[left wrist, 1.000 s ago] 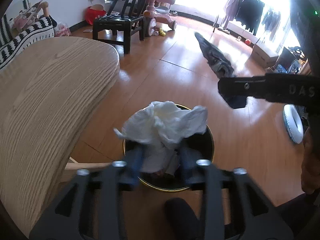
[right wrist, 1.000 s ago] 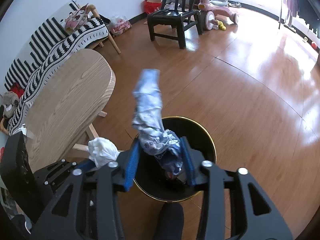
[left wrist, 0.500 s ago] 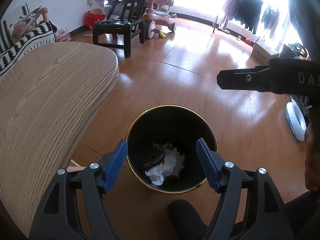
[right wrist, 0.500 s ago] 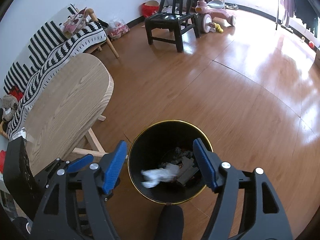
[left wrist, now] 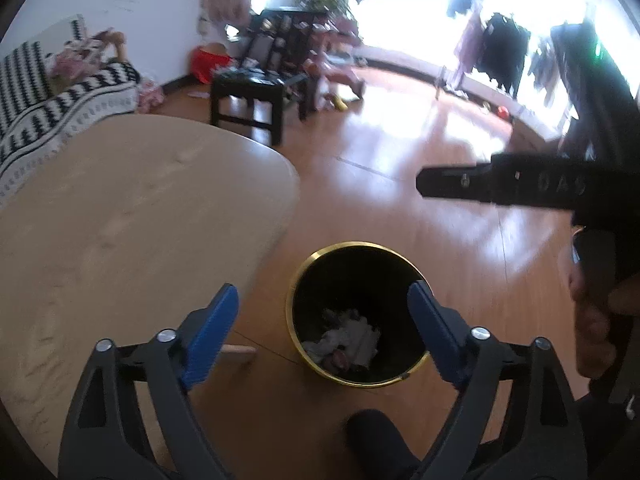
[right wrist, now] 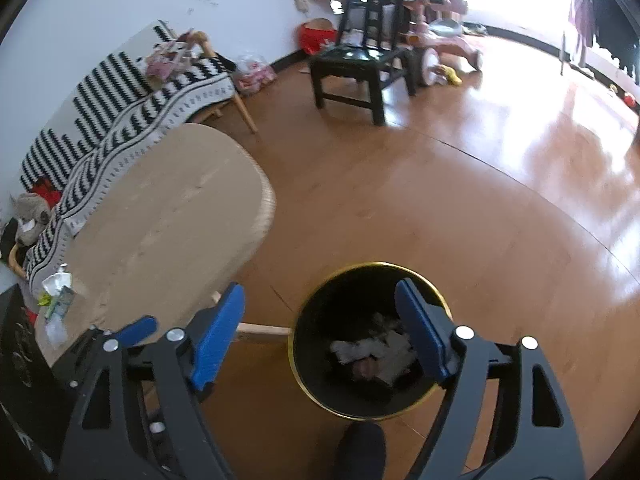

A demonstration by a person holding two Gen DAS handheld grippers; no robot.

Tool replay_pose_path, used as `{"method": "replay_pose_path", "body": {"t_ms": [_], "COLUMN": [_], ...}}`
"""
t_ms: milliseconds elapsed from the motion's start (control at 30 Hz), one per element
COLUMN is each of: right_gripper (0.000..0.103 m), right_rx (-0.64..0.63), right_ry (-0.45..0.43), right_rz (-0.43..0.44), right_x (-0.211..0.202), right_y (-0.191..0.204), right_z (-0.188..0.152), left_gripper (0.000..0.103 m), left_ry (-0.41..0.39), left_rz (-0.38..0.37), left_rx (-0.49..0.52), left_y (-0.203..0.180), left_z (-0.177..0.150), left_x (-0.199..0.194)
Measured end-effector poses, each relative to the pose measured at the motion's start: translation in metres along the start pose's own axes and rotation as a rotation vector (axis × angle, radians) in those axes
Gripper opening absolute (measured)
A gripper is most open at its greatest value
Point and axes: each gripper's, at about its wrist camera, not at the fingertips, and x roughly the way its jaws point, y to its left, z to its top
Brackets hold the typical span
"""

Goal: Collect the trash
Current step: 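Move both tools back over the trash on the table, then grasp the green-and-white paper box with the left tool while the right tool grasps the clear plastic bag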

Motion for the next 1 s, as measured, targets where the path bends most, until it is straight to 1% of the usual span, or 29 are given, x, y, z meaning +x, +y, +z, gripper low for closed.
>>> {"method": "replay_pose_path", "body": {"t_ms": [67,133,200,267,333,367,400,467,500,567,600,633,700,733,800,900,1000], "right_gripper": [0.079,0.081,0.082,0.082,0.082,0.082,0.082,0.083,0.084,0.084,0.084,0.084,0.084,0.084,0.084,0.084,0.084], "right_rx": [-0.023,-0.054,-0.094,-0.134,-0.172,-0.196,-0.212,-0.250,-0.271,-0.319,-0.350,-0.368,-0.430,-0.469,-0.528,-0.623,-0.679], "right_ry": [-0.001,-0.004,0.000,0.003,0.006,0.010,0.013,0.027,0.036,0.058,0.073,0.081,0.105,0.119,0.134,0.154,0.187], "right_rz": [0.025,0.049,0.082,0.116,0.148,0.168,0.182,0.219,0.236,0.264,0.283,0.295,0.328,0.346,0.360,0.383,0.412], "right_x": [0.001,0.002,0.006,0.010,0.015,0.018,0.020,0.027,0.032,0.040,0.046,0.048,0.057,0.063,0.069,0.079,0.089], "right_y": [0.020,0.044,0.077,0.111,0.146,0.168,0.183,0.220,0.239,0.274,0.294,0.305,0.339,0.360,0.385,0.423,0.449], "right_z": [0.004,0.009,0.012,0.014,0.014,0.013,0.012,0.008,0.005,-0.003,-0.009,-0.014,-0.028,-0.036,-0.050,-0.071,-0.089], "left_gripper": [0.087,0.089,0.090,0.090,0.090,0.090,0.090,0.090,0.091,0.091,0.091,0.091,0.092,0.092,0.092,0.092,0.093], "left_ry": [-0.020,-0.042,-0.061,-0.076,-0.094,-0.106,-0.114,-0.123,-0.124,-0.121,-0.114,-0.107,-0.085,-0.076,-0.070,-0.067,-0.056], "left_rz": [0.033,0.081,0.142,0.186,0.245,0.281,0.304,0.375,0.401,0.479,0.504,0.520,0.547,0.549,0.552,0.534,0.513], "left_rx": [-0.019,-0.040,-0.068,-0.108,-0.176,-0.223,-0.253,-0.332,-0.355,-0.401,-0.418,-0.431,-0.482,-0.501,-0.531,-0.548,-0.528], "left_y": [0.018,0.044,0.075,0.104,0.144,0.170,0.185,0.229,0.243,0.278,0.291,0.301,0.330,0.340,0.362,0.388,0.396], "left_z": [0.000,-0.005,-0.011,-0.019,-0.030,-0.039,-0.046,-0.065,-0.070,-0.092,-0.101,-0.106,-0.123,-0.130,-0.138,-0.144,-0.140], "left_x": [-0.017,-0.039,-0.061,-0.081,-0.106,-0.122,-0.132,-0.158,-0.167,-0.189,-0.197,-0.201,-0.210,-0.211,-0.213,-0.208,-0.195]}}
